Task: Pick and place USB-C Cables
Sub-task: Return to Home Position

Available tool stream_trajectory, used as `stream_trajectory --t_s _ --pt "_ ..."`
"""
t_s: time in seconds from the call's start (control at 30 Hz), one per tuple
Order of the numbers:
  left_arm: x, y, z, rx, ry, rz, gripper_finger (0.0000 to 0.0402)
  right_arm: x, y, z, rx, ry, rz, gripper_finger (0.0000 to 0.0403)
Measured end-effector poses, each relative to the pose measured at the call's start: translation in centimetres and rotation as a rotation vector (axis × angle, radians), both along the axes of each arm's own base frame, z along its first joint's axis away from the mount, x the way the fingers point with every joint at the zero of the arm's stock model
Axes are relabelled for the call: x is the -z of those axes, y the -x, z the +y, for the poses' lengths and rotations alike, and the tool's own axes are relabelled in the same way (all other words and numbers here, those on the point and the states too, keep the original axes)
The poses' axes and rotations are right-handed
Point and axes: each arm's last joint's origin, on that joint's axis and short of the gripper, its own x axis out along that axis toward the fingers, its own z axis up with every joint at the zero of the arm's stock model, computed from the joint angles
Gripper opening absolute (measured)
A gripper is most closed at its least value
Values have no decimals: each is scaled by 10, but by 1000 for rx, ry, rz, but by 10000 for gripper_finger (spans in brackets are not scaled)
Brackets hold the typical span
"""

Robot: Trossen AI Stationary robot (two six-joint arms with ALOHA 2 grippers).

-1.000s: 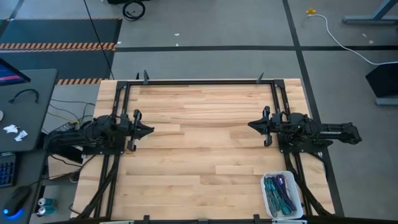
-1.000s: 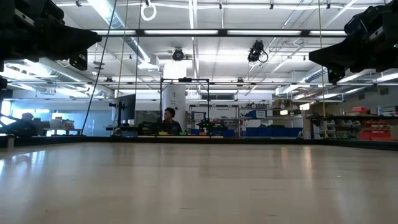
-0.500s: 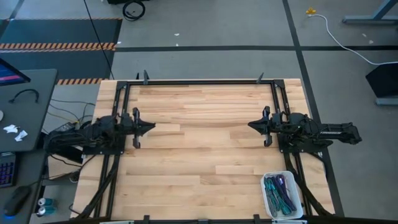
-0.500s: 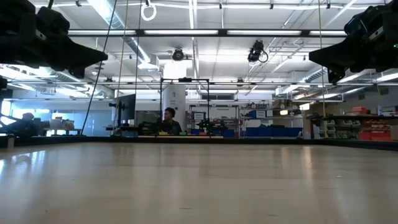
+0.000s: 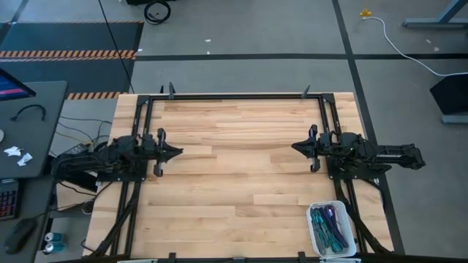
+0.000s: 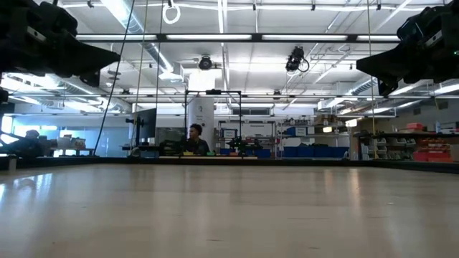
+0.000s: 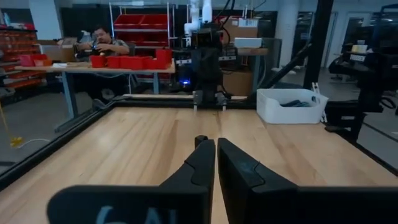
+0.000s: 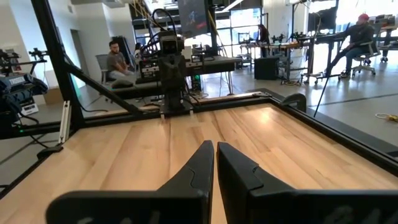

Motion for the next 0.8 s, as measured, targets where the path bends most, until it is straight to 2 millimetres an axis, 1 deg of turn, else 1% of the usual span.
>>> stream_trajectory --t_s 0.13,0.27,0.4,0.8 --pt "-4 0 0 4 -6 -46 25 0 0 0 0 0 0 27" --pt "-4 0 0 5 -5 -42 32 0 0 0 0 0 0 27" --pt "-5 0 -5 40 -5 -52 36 -1 0 1 -20 1 -6 27" --pt "-5 1 -8 67 -4 -59 23 -1 0 1 -13 0 -7 27"
